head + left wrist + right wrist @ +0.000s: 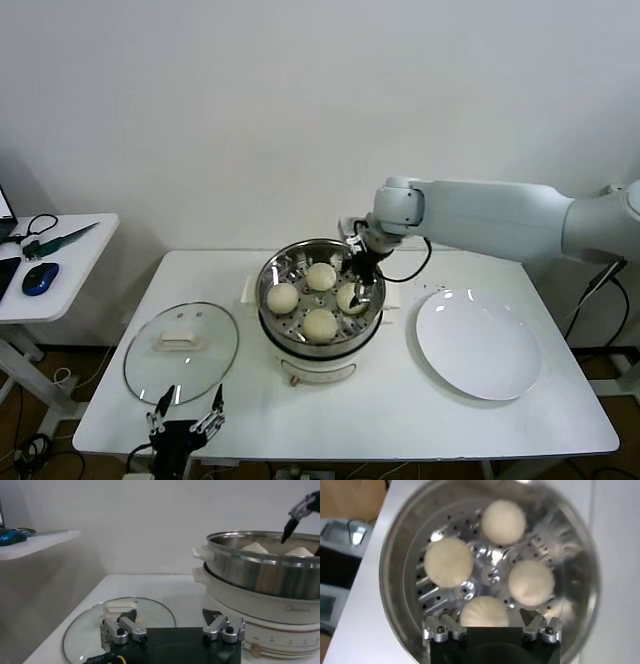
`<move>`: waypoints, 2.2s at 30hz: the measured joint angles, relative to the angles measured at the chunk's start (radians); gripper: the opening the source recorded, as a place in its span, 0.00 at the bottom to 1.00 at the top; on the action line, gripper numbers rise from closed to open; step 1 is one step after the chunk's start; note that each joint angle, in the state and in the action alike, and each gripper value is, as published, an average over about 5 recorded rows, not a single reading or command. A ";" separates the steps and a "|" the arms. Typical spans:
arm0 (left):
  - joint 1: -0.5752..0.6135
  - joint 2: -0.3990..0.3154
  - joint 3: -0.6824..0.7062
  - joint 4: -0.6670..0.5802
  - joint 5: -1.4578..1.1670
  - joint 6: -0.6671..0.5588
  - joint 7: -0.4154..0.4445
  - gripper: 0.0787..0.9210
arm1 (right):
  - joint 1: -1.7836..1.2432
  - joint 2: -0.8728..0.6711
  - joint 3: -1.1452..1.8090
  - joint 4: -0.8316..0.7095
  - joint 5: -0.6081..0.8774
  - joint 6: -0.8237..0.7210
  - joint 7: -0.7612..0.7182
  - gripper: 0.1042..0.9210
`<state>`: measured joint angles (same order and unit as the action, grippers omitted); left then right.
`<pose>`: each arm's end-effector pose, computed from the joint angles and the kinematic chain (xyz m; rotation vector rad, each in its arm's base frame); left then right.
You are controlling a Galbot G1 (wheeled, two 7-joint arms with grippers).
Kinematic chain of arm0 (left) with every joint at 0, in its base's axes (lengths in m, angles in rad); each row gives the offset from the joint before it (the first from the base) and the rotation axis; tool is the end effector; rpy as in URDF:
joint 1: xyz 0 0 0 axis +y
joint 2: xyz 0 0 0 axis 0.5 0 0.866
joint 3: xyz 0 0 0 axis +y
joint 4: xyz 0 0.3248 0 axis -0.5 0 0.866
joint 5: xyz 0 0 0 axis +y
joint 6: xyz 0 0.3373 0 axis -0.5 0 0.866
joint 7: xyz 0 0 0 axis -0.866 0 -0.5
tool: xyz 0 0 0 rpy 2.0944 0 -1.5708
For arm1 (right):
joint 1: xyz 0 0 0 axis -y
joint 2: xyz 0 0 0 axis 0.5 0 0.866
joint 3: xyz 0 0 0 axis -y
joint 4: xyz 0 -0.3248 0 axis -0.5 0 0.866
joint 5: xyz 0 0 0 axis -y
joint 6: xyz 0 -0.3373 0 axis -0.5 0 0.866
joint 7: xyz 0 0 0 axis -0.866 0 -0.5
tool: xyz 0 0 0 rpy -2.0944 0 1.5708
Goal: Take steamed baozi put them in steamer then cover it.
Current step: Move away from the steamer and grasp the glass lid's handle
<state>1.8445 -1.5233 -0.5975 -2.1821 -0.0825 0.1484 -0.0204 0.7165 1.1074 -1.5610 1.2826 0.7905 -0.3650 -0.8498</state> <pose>0.0994 0.0266 -0.2880 0.0759 -2.8093 -0.0040 0.5233 0.0639 -0.0597 1.4752 -1.4911 1.2934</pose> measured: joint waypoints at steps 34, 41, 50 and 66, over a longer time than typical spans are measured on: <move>-0.199 0.112 -0.013 0.059 0.184 -0.072 0.084 0.88 | -1.495 -0.413 1.756 0.433 -0.146 0.240 0.645 0.88; -0.218 0.135 -0.004 0.086 0.244 -0.128 0.066 0.88 | -1.920 -0.250 2.068 0.471 -0.225 0.389 0.668 0.88; -0.240 0.178 -0.004 0.136 0.423 -0.199 -0.043 0.88 | -2.262 -0.045 2.230 0.493 -0.315 0.546 0.699 0.88; -0.290 0.310 -0.004 0.384 1.069 -0.159 -0.228 0.88 | -2.381 0.171 2.257 0.453 -0.429 0.697 0.744 0.88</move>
<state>1.5543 -1.2138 -0.6015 -1.7986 0.9867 -0.0111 -0.2486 -1.6648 1.2783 0.6961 1.7353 0.3612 0.3320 -0.1058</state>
